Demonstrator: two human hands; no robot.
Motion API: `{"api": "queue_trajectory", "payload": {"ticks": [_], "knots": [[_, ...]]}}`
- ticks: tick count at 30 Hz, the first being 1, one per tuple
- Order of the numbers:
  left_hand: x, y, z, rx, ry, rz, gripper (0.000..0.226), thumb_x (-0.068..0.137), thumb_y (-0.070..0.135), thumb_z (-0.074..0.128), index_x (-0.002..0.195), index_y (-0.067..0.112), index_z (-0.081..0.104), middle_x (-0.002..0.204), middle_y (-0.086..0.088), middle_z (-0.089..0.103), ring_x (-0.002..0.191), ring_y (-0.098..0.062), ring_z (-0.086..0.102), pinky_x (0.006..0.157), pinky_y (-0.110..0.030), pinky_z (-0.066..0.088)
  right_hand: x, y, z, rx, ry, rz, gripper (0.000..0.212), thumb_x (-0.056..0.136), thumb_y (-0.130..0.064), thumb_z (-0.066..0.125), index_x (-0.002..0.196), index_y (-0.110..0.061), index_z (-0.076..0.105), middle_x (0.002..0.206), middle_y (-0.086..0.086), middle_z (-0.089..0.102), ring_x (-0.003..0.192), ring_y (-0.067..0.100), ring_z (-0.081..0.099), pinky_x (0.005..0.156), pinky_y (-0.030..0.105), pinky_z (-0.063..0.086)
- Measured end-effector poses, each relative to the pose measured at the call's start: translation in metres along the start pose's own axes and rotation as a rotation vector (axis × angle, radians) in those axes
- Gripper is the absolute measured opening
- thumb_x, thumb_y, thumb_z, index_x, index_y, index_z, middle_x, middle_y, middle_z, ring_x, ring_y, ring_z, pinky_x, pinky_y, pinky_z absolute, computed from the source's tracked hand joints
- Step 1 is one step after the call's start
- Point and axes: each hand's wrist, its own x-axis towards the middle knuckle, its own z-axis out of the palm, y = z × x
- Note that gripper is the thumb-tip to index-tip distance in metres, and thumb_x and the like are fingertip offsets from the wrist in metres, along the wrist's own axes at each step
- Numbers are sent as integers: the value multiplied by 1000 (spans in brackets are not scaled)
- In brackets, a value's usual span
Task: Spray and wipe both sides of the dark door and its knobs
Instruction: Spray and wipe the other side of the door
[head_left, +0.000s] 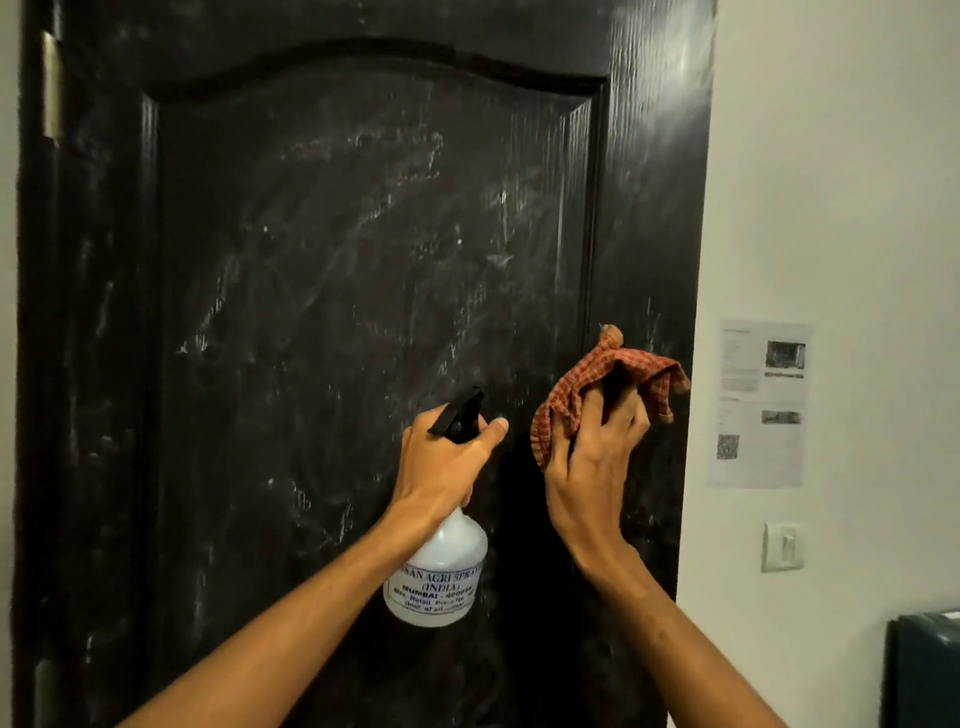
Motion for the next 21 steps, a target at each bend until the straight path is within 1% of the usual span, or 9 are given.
{"api": "queue_trajectory", "payload": {"ticks": [3, 6, 8, 10, 12, 14, 16, 19, 21], "knots": [[27, 32, -2, -3, -15, 36, 31, 89, 32, 79, 76, 7, 67, 70, -21, 70, 38, -24, 51, 43, -27, 41, 46, -7, 9, -60, 42, -53, 52, 96, -6, 58, 145, -5, 42, 158, 25, 16, 145, 42, 18, 121, 53, 26], [56, 63, -9, -78, -59, 25, 31, 89, 30, 79, 78, 4, 68, 73, -20, 72, 39, -23, 47, 43, -28, 41, 96, -17, 11, -97, 108, -97, 59, 100, -11, 52, 155, -5, 33, 160, 24, 10, 149, 41, 11, 125, 48, 15], [72, 80, -10, -99, -89, -1, 29, 89, 28, 78, 75, 5, 68, 69, -19, 69, 38, -20, 43, 43, -28, 40, 127, -16, 9, -130, 139, -90, 60, 101, -12, 50, 157, -6, 30, 160, 24, 11, 149, 40, 12, 125, 48, 14], [94, 102, -13, -144, -118, 0, 27, 89, 28, 78, 74, 8, 67, 65, -14, 66, 38, -17, 41, 42, -26, 39, 160, -18, 7, -169, 195, -101, 58, 100, -11, 50, 155, -6, 31, 159, 24, 14, 147, 40, 17, 125, 51, 17], [112, 123, -14, -166, -142, 13, 25, 89, 28, 78, 77, 8, 68, 67, -14, 67, 38, -16, 41, 42, -25, 39, 186, -22, 3, -209, 199, -113, 57, 99, -11, 50, 153, -4, 33, 156, 25, 21, 145, 42, 22, 123, 54, 22], [132, 149, -15, -200, -173, 57, 27, 87, 29, 80, 88, 4, 70, 73, -17, 72, 38, -15, 42, 42, -25, 40, 216, -27, -2, -238, 205, -131, 56, 98, -15, 46, 151, -4, 35, 151, 25, 31, 140, 42, 29, 117, 57, 31], [149, 165, -15, -215, -186, 74, 35, 84, 30, 82, 97, 0, 71, 77, -17, 74, 39, -14, 43, 43, -24, 41, 237, -31, -6, -254, 206, -148, 61, 97, -24, 37, 154, -5, 30, 143, 22, 39, 133, 39, 35, 111, 53, 37], [166, 176, -11, -198, -187, 73, 30, 84, 29, 81, 88, 1, 69, 70, -16, 69, 38, -13, 42, 43, -23, 40, 251, -36, -8, -244, 221, -158, 68, 97, -27, 36, 161, -9, 19, 139, 20, 42, 130, 37, 36, 108, 52, 37], [174, 183, -9, -204, -186, 91, 29, 83, 28, 81, 83, 2, 69, 68, -16, 68, 38, -13, 42, 43, -23, 40, 258, -39, -10, -248, 221, -166, 71, 96, -33, 29, 162, -13, 16, 140, 20, 41, 132, 37, 35, 108, 52, 35]]}}
